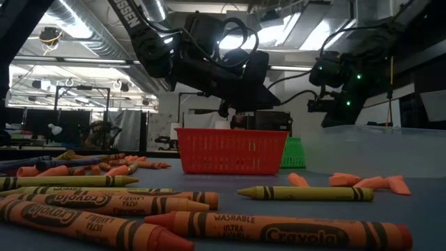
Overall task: Sort crayons
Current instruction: Put the red orange crayon into the blue bin
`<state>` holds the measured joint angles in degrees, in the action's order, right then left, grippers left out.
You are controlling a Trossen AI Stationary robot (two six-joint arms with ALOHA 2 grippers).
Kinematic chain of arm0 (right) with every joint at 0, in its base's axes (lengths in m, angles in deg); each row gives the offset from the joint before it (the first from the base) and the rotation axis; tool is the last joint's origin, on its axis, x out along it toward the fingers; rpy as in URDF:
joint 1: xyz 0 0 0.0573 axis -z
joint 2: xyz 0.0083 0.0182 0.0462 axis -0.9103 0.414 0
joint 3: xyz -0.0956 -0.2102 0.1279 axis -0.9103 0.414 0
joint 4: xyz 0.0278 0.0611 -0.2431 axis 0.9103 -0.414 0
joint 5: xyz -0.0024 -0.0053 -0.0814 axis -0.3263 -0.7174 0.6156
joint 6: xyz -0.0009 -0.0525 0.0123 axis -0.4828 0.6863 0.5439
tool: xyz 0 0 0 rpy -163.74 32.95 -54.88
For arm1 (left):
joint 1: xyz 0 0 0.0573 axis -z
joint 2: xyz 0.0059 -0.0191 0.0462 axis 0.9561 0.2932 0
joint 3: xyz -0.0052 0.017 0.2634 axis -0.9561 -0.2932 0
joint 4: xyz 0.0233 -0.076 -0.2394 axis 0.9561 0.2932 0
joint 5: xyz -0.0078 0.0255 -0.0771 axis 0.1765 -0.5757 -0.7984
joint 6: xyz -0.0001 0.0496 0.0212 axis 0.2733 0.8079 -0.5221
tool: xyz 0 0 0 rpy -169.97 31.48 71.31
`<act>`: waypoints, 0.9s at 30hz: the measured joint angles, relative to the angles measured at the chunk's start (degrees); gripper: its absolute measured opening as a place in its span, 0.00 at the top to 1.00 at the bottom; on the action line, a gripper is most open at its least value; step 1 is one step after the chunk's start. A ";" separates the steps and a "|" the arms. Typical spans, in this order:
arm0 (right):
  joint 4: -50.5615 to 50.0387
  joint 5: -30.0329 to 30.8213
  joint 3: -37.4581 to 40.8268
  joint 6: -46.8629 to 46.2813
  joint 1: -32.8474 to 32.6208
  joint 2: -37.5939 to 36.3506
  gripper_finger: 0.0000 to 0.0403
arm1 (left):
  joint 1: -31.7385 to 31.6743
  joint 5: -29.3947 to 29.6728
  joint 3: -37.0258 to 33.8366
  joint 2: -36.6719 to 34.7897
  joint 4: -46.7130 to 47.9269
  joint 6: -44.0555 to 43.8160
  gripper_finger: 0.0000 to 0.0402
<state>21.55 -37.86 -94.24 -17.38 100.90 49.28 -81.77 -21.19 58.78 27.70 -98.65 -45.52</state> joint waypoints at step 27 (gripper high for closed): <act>2.71 -12.82 -14.94 3.30 -0.07 -1.20 0.95 | 0.00 0.00 0.00 0.00 0.00 0.02 0.77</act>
<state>24.27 -50.67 -109.18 -14.08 100.83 48.08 -81.77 -21.19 58.78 27.70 -98.66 -45.50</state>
